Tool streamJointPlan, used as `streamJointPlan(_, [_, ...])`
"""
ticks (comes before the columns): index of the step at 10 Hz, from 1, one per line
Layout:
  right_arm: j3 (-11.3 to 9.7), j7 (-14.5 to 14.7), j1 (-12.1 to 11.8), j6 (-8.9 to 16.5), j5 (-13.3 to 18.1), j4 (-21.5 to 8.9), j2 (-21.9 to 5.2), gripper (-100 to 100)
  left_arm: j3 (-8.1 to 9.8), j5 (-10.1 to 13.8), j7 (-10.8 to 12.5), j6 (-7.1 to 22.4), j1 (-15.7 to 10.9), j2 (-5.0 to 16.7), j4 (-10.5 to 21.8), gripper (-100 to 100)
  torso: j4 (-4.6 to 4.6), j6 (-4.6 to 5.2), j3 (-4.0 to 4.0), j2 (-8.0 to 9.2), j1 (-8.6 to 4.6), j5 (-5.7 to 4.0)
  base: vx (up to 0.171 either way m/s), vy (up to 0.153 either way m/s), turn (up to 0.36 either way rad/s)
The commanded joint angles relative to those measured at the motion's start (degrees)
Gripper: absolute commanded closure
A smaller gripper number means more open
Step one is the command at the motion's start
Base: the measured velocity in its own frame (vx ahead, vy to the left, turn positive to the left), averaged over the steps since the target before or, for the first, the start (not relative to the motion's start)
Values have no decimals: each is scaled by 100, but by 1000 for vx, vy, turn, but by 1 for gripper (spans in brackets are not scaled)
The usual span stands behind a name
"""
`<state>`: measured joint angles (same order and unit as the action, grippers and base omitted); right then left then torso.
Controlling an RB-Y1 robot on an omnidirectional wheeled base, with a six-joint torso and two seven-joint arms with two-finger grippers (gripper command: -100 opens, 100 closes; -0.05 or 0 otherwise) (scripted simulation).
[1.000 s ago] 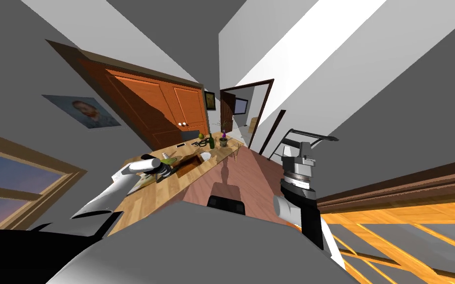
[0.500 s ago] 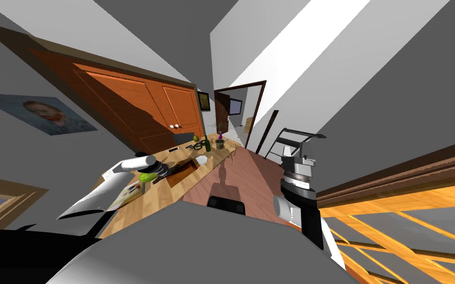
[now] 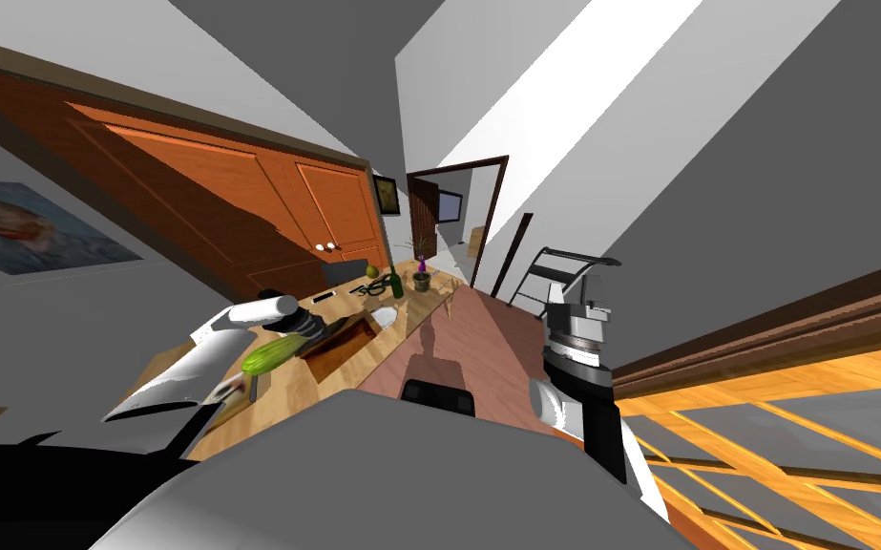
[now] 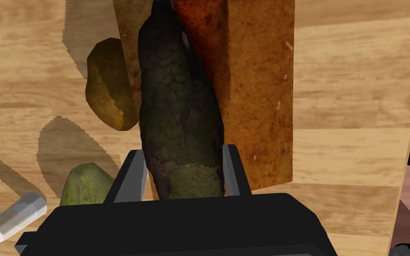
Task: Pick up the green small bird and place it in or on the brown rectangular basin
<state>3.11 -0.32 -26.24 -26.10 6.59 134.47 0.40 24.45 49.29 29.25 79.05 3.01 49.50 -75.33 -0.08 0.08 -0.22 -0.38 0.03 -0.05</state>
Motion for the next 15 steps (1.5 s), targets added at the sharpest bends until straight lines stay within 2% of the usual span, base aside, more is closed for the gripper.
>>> streamJointPlan(1, [0, 0, 0, 0, 0, 0, 0, 0, 0, 0, 0, 0, 0, 0, 0, 100, 0, 0, 0, 0, 0, 0, 47, 22, -19])
streamJointPlan(2, [0, 0, 0, 0, 0, 0, 0, 0, 3, 6, 3, 22, -6, 0, -9, -100, 0, -5, 6, 14, -5, 1, 9, 4, -2])
streamJointPlan(6, [-1, 0, 1, 0, 0, 0, 1, 0, 3, 6, 3, 19, -7, 0, -9, -100, 7, -7, 22, 39, -13, -1, 0, 0, 0])
streamJointPlan(7, [-1, 0, 1, 0, 0, 0, 1, 0, 3, 6, 3, 19, -7, 0, -9, 0, 7, -7, 22, 40, -13, -2, 0, 0, 0])
streamJointPlan(8, [-1, 0, 1, 0, 0, 0, 1, 0, 85, 119, 95, 232, 13, 142, -175, -100, 7, -7, 22, 40, -13, -2, 3, -3, 15])
streamJointPlan(12, [-1, 0, 1, 0, 0, 0, 1, 0, 249, 345, 278, 657, 53, 426, -508, -100, 7, -6, 21, 38, -16, -3, 7, -4, 15])
streamJointPlan(13, [-1, 0, 1, 0, 0, 0, 1, 0, 276, 383, 308, 728, 59, 473, -563, -100, 7, -7, 21, 39, -16, -3, 6, -4, 12])
streamJointPlan(14, [-1, 0, 1, 0, 0, 0, 1, 0, 256, 354, 282, 664, 54, 439, -523, -100, 7, -7, 22, 39, -16, -3, 0, 0, 0])
streamJointPlan(15, [-1, 0, 1, 0, 0, 0, 1, 0, 263, 362, 294, 691, 56, 447, -536, 0, 6, -6, 22, 40, -14, -1, 0, 0, 0])
